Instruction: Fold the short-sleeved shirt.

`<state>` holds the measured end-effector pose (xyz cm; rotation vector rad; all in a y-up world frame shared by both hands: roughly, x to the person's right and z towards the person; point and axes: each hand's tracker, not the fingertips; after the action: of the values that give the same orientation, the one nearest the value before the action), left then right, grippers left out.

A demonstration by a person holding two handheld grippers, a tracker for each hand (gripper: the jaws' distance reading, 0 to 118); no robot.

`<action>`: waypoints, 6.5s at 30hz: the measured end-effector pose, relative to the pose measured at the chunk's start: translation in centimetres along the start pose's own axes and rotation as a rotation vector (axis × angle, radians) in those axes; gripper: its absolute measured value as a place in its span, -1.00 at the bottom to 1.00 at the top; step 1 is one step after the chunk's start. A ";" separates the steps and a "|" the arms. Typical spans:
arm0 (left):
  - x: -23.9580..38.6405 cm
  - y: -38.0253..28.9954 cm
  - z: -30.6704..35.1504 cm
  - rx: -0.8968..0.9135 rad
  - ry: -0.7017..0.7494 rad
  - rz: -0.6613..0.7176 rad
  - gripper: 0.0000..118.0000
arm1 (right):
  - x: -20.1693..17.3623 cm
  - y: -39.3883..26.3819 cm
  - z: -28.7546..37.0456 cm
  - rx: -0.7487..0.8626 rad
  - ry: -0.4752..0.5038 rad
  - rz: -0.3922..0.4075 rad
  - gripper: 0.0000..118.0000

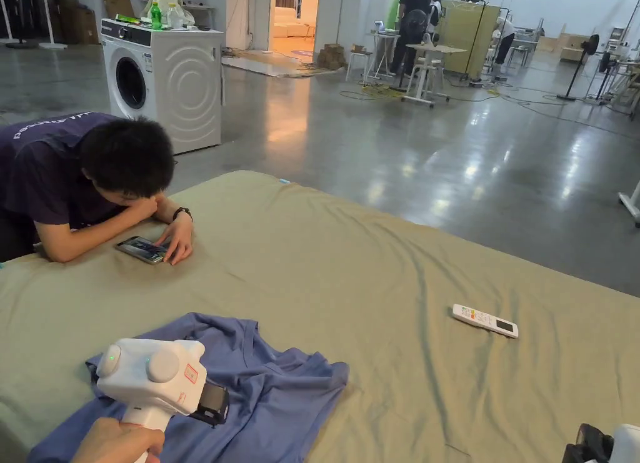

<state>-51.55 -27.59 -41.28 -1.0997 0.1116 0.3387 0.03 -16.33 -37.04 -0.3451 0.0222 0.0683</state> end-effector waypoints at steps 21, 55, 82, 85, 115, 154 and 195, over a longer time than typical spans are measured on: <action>4.0 -3.0 -2.6 0.044 0.119 -0.191 -0.93 | 1.6 -2.2 0.0 -0.072 -0.019 -0.030 -1.00; 34.3 4.6 19.1 0.546 -0.455 -0.477 -0.94 | 14.0 1.8 8.7 0.126 -0.209 -0.175 -1.00; 41.9 -11.4 7.2 0.244 -0.605 -0.465 -0.05 | 19.2 -0.8 12.8 0.089 -0.321 -0.196 -1.00; 39.1 -9.8 10.1 0.381 -0.571 -0.435 -0.05 | 18.3 0.0 12.3 0.105 -0.300 -0.169 -1.00; 25.6 -2.4 6.3 0.391 -0.184 -0.273 -0.30 | 13.2 2.5 8.4 0.165 -0.208 -0.055 -1.00; 28.2 -0.3 -5.2 0.140 -0.111 -0.423 -0.91 | 18.6 -2.4 4.5 -0.067 -0.268 -0.070 -1.00; 26.0 -0.1 5.1 0.324 -0.160 -0.386 -0.91 | 21.7 -1.7 -0.1 -0.316 -0.052 -0.129 -0.97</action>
<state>-27.35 -17.57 -45.47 -0.7487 -0.1819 0.0564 21.76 -16.58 -37.25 -0.6599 -0.0627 -0.0483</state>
